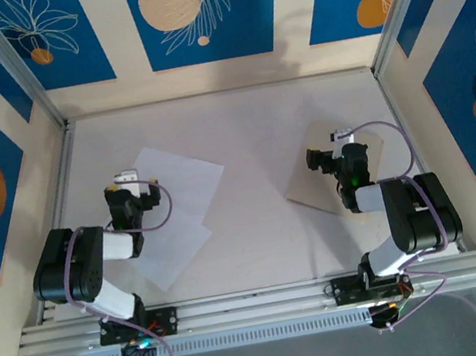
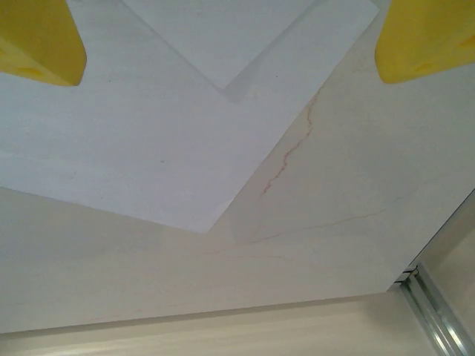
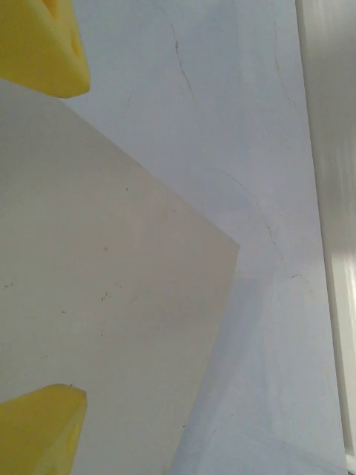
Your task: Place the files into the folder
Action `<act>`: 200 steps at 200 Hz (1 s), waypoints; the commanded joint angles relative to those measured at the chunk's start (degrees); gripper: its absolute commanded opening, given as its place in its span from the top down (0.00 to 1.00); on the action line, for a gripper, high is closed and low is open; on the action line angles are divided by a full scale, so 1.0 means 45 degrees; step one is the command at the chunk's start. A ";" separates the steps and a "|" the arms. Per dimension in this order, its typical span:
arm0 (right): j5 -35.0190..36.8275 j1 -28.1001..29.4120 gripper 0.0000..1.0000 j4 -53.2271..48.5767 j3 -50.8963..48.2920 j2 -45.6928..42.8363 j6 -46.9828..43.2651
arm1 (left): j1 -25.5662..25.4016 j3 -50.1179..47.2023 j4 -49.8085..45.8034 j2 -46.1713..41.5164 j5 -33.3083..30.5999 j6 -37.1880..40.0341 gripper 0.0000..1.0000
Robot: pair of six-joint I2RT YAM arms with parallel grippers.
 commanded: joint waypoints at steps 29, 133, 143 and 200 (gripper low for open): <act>0.0192 0.0046 0.01 0.0540 -0.0060 0.0148 -0.0032 | 0.0050 0.0143 0.0078 0.0027 -0.0154 0.0018 0.00; 0.0054 -0.0051 0.01 0.0476 -0.0113 -0.0032 0.0049 | 0.0052 -0.0029 0.0348 -0.0080 -0.0057 0.0074 0.00; -0.0143 -0.0194 0.01 0.0167 -0.0112 -0.0423 0.0152 | 0.0020 -0.0294 0.0511 -0.0550 -0.0042 0.0105 0.00; -0.2857 -0.1551 0.01 -0.6657 0.1473 -0.4614 0.2536 | -0.0504 0.1677 -0.8182 -0.6144 -0.1368 -0.2364 0.00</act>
